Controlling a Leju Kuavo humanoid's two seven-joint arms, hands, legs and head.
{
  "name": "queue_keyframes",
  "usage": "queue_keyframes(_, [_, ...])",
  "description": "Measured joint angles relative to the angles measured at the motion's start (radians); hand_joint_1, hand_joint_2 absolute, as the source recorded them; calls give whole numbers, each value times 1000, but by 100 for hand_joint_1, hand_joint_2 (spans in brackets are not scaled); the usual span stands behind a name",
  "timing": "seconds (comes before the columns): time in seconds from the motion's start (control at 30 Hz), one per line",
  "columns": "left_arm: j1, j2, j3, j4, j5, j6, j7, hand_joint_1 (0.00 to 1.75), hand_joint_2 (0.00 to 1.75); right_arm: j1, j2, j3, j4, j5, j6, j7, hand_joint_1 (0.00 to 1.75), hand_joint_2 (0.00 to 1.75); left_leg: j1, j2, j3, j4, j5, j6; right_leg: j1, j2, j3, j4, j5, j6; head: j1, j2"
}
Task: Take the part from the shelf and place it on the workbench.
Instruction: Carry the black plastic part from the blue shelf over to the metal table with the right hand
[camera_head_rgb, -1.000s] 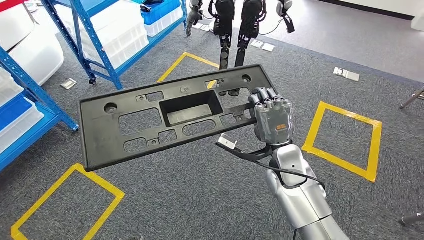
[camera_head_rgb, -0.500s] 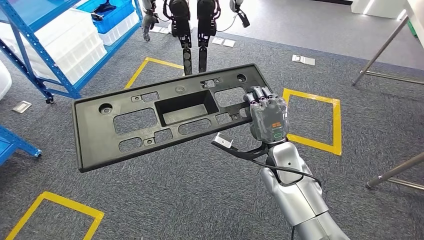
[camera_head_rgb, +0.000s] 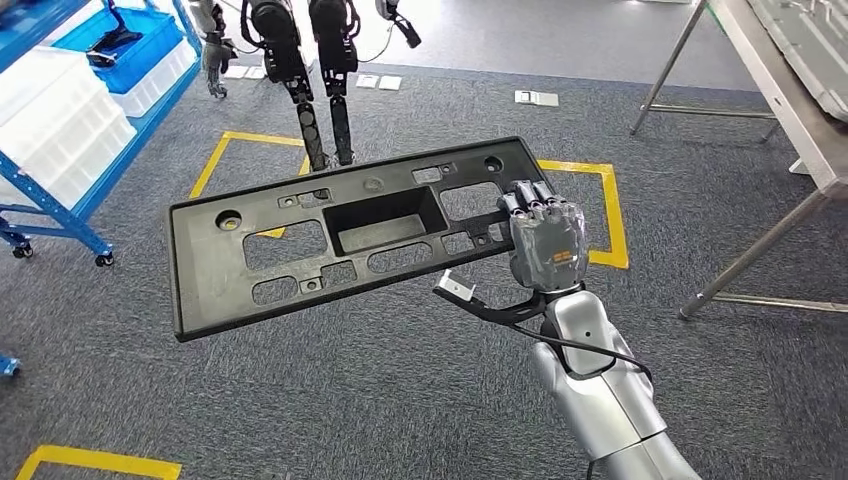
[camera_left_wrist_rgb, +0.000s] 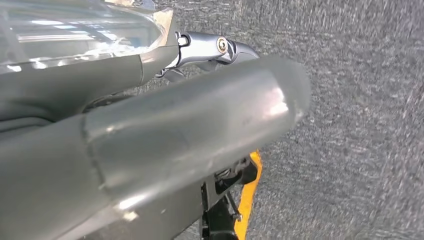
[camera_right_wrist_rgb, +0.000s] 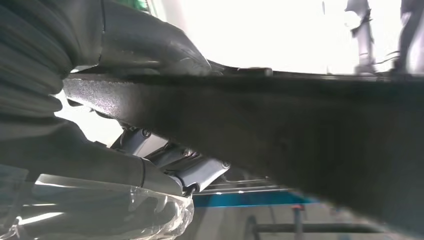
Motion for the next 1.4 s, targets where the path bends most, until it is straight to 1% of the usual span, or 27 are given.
queue_keyframes(0.07, [-2,-1,0,0,0,0,0,0,0,4,-4,-3,-4,-1,0,1,175,175,5,8,3,4,-9,-10,-5,27,-2,-1,4,-13,-1,0])
queue_keyframes(0.1, [-3,-2,0,0,0,-1,0,0,0,5,-5,-4,-6,-1,0,1,175,175,10,-13,-4,24,-26,-14,-9,40,-1,-2,6,-21,-2,0])
queue_keyframes(0.13, [-3,-2,0,0,-1,-3,1,0,0,5,-5,-5,-8,-1,0,1,175,175,14,-43,-20,66,-54,-19,-13,52,1,-3,7,-29,-4,0])
queue_keyframes(0.2, [0,-2,0,0,-2,-12,3,0,0,8,-2,-5,-10,-1,0,1,175,175,18,-104,-84,205,-126,-23,-11,77,0,-3,8,-39,-8,0])
queue_keyframes(0.23, [3,-1,0,0,-2,-19,4,0,0,10,0,-5,-10,-1,0,1,175,175,18,-115,-117,271,-151,-23,-9,91,0,-3,9,-41,-9,0])
queue_keyframes(0.27, [5,0,0,0,-2,-26,6,0,0,13,1,-4,-10,-1,0,1,175,175,18,-119,-140,309,-157,-22,-7,106,0,-3,9,-42,-9,0])
queue_keyframes(0.3, [6,0,0,0,-3,-34,8,0,0,16,2,-4,-10,-1,0,1,175,175,18,-121,-143,306,-141,-19,-5,121,1,-3,10,-42,-9,0])
queue_keyframes(0.33, [7,1,0,0,-4,-40,10,0,0,17,2,-4,-10,-1,0,1,175,175,17,-125,-129,267,-110,-15,-4,135,1,-3,10,-43,-8,0])
queue_keyframes(0.4, [6,2,-1,0,-6,-52,13,0,0,18,5,-4,-10,-1,1,1,175,175,18,-167,-65,126,-34,-3,-2,162,3,-2,11,-42,-8,0])
queue_keyframes(0.47, [6,3,-2,0,-9,-60,17,0,0,19,8,-4,-10,-1,2,1,175,175,18,-212,-21,31,-1,4,-3,185,-2,0,14,-37,-8,0])
queue_keyframes(0.5, [6,4,-2,0,-11,-62,19,0,0,20,9,-4,-11,-1,2,1,175,175,16,-218,-15,18,-2,6,-4,196,-6,-1,17,-32,-8,0])
queue_keyframes(0.57, [5,4,-3,0,-12,-64,21,0,0,26,8,-8,-14,-1,3,2,175,175,14,-193,-10,6,4,12,-7,210,-15,-2,22,-19,-7,0])
queue_keyframes(0.63, [4,3,-3,0,-13,-65,21,0,0,29,7,-12,-19,-1,3,2,175,175,15,-163,-1,-13,15,23,-1,163,-44,40,0,-17,-4,0])
queue_keyframes(0.7, [4,2,-4,0,-13,-66,22,0,0,30,7,-13,-22,0,3,2,175,175,12,-131,4,-23,19,29,2,98,-105,161,-53,-23,1,0])
queue_keyframes(0.77, [6,1,-4,0,-13,-67,22,0,0,36,7,-13,-22,-1,3,3,175,175,9,-98,3,-23,19,30,-3,80,-160,277,-92,-19,5,0])
queue_keyframes(0.8, [6,1,-4,0,-13,-67,23,0,0,39,6,-13,-22,-1,4,3,175,175,8,-83,2,-22,18,29,-6,76,-163,287,-91,-11,5,0])
queue_keyframes(0.83, [6,1,-4,0,-13,-67,23,0,0,41,6,-14,-23,-2,5,3,175,175,9,-70,2,-22,17,27,-10,69,-143,253,-75,-2,5,0])
queue_keyframes(0.9, [5,0,-4,0,-13,-71,23,0,0,41,5,-14,-24,-6,12,0,175,175,8,-47,4,-18,12,19,-16,29,-59,102,-26,13,5,0])
queue_keyframes(0.97, [5,1,-4,0,-13,-74,23,0,0,39,4,-15,-26,-17,19,-7,175,175,2,-29,6,-12,3,7,-12,-8,0,2,3,11,5,0])
queue_keyframes(1.0, [5,2,-4,0,-13,-75,24,0,0,38,4,-15,-27,-24,21,-12,175,175,-1,-21,8,-10,0,3,-9,-12,5,-8,6,5,4,0])
queue_keyframes(1.07, [4,2,-4,0,-13,-76,24,0,0,34,3,-17,-29,-45,20,-24,175,175,1,-6,12,-8,-5,-6,-11,13,3,-8,10,-7,3,0])
queue_keyframes(1.13, [3,2,-4,0,-13,-76,25,0,0,28,3,-19,-30,-66,18,-36,175,175,10,-38,3,23,-33,-16,-17,36,4,-9,14,-21,2,0])
queue_keyframes(1.2, [5,2,-4,0,-12,-76,25,0,0,21,5,-20,-31,-78,18,-43,175,175,15,-97,-46,138,-102,-22,-18,59,4,-10,18,-34,-3,0])
queue_keyframes(1.27, [8,2,-4,0,-8,-77,27,0,0,19,8,-20,-31,-77,18,-45,175,175,15,-119,-114,279,-160,-22,-14,85,3,-10,19,-40,-5,0])
queue_keyframes(1.3, [9,2,-4,0,-5,-78,28,0,0,19,9,-20,-30,-74,19,-44,175,175,15,-120,-132,309,-162,-20,-12,99,3,-9,20,-41,-6,0])
queue_keyframes(1.33, [9,3,-4,0,-3,-80,29,0,0,19,9,-19,-30,-69,19,-43,175,175,15,-121,-130,299,-143,-18,-11,112,3,-9,20,-41,-5,0])
queue_keyframes(1.4, [8,3,-4,0,-1,-84,30,0,0,18,9,-18,-29,-62,20,-39,175,175,18,-142,-74,173,-67,-12,-11,139,4,-8,22,-40,-6,0])
